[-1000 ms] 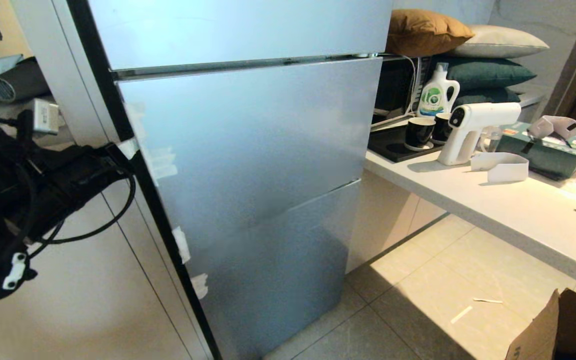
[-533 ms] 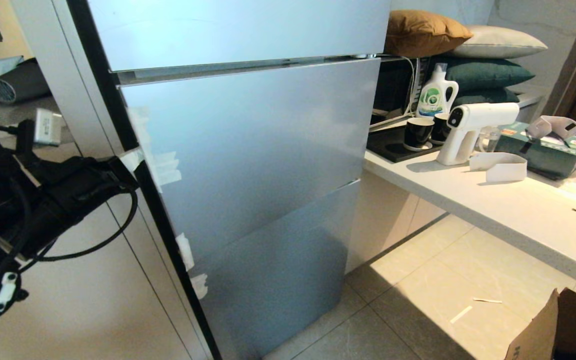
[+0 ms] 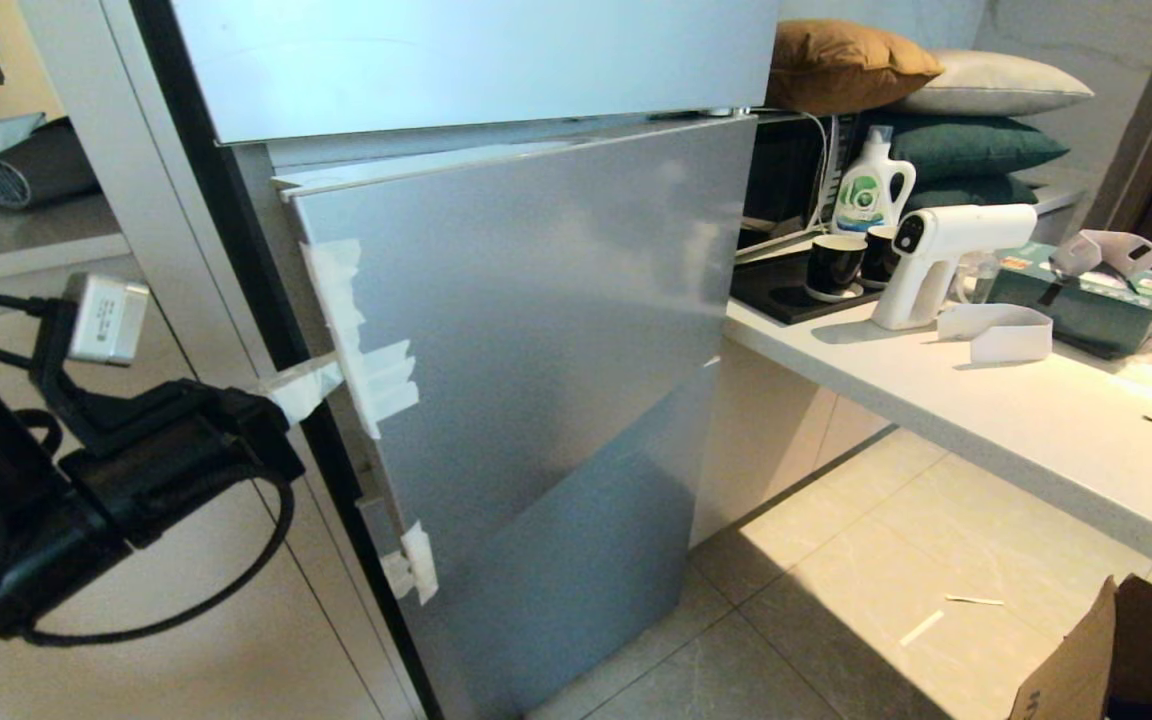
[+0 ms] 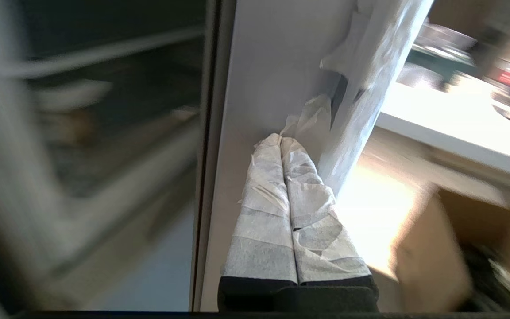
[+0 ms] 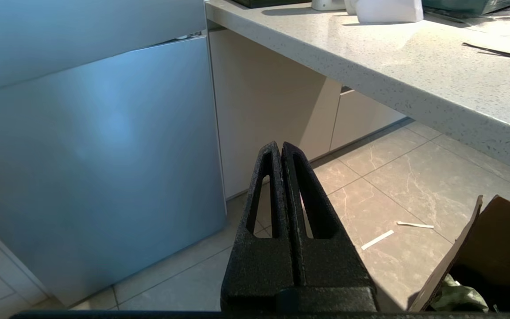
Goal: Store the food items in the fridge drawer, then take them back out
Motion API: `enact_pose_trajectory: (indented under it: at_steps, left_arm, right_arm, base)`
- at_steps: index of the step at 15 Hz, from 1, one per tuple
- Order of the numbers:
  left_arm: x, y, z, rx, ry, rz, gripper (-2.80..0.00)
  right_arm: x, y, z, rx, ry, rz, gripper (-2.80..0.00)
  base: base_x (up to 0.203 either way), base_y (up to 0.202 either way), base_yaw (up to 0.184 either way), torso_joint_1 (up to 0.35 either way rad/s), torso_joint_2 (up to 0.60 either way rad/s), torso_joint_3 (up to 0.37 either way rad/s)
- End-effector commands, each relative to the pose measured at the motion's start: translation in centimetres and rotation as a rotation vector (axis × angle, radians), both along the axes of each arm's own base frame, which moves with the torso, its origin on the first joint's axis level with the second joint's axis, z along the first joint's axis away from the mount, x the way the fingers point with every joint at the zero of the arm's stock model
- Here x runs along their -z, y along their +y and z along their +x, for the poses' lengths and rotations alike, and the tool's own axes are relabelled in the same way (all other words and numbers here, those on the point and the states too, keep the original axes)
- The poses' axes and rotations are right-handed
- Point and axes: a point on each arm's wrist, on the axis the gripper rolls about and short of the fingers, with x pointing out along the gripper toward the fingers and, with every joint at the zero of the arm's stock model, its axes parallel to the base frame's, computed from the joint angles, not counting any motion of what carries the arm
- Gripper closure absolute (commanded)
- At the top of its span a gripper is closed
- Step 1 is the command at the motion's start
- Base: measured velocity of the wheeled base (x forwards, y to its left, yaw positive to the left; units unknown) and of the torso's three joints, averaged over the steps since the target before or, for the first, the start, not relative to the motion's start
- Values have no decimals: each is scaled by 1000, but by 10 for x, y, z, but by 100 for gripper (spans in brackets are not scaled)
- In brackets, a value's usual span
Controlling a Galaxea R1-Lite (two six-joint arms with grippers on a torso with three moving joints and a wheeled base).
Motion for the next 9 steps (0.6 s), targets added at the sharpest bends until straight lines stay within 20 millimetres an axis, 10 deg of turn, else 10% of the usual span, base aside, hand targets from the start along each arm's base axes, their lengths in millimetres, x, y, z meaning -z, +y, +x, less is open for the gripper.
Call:
enact_pose_trajectory:
  at_steps: [1, 9]
  left_arm:
    - [-6, -8, -20, 53, -35, -6, 0]
    - [0, -53, -58, 324, -16, -10, 0]
  right_arm:
    - [8, 0, 2, 0, 29, 0, 0]
    - [8, 0, 2, 0, 29, 2, 0]
  base:
    - [0, 0, 0, 0, 0, 0]
    - [0, 0, 0, 0, 0, 0]
